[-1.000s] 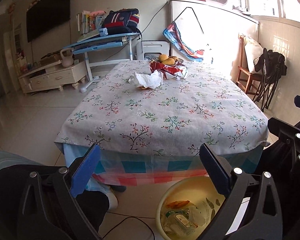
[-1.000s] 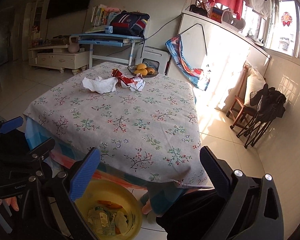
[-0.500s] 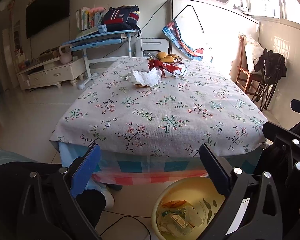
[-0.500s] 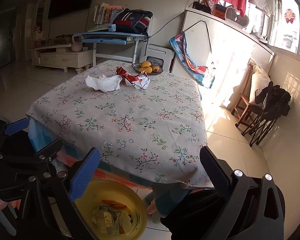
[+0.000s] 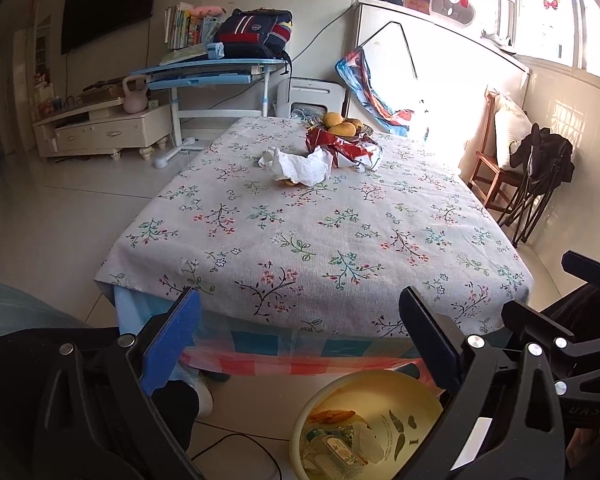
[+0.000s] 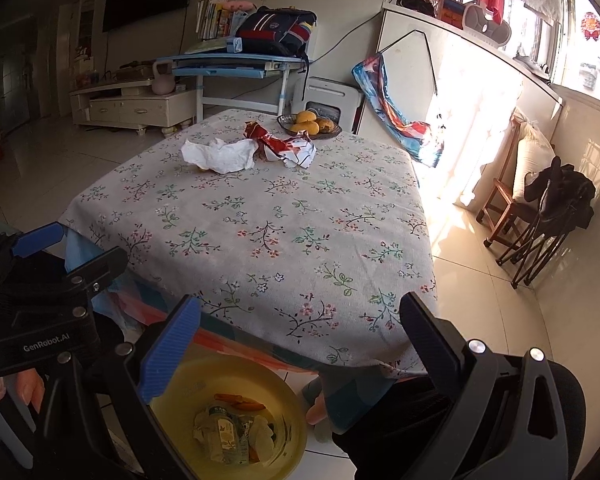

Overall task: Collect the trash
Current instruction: 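Withdraw both tools from the bin back toward the table, then move both tools toward the white tissue and red snack wrapper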

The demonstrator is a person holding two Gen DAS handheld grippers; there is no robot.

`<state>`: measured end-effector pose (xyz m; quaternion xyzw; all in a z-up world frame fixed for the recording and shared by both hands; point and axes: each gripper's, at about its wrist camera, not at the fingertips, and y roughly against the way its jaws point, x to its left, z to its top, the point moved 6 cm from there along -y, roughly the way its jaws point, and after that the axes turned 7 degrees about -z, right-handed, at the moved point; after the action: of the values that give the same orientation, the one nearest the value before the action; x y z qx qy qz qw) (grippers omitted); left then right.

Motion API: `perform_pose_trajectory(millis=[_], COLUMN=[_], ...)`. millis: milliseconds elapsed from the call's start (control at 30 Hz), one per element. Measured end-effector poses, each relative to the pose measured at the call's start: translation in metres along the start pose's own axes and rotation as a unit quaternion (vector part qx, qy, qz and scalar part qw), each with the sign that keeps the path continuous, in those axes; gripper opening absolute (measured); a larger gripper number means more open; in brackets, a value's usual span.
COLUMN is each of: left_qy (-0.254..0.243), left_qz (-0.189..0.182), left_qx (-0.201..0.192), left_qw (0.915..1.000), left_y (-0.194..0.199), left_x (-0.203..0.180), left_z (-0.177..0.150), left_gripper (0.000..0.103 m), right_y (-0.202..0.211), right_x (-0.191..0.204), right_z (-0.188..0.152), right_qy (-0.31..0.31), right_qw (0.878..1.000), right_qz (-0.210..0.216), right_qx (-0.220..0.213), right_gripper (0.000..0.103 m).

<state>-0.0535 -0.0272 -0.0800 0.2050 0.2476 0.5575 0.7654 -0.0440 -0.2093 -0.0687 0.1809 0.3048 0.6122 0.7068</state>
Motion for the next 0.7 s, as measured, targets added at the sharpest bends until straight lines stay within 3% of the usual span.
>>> perform_pose_trajectory(millis=[300, 700], left_qy=[-0.006, -0.074], left_qz=[0.003, 0.015], left_qx=[-0.005, 0.01], left_qw=[1.0, 0.9971], left_y=[-0.018, -0.066], left_x=[0.017, 0.018], left_z=[0.042, 0.087], left_gripper=[0.096, 0.096], right_y=[-0.024, -0.058], right_x=[0.005, 0.011], right_z=[0.014, 0.055], right_qy=[-0.015, -0.002], right_qw=[0.998, 0.996], right_qz=[0.046, 0.071], right_qx=[0.036, 0.049], right_gripper=[0.095, 0.095])
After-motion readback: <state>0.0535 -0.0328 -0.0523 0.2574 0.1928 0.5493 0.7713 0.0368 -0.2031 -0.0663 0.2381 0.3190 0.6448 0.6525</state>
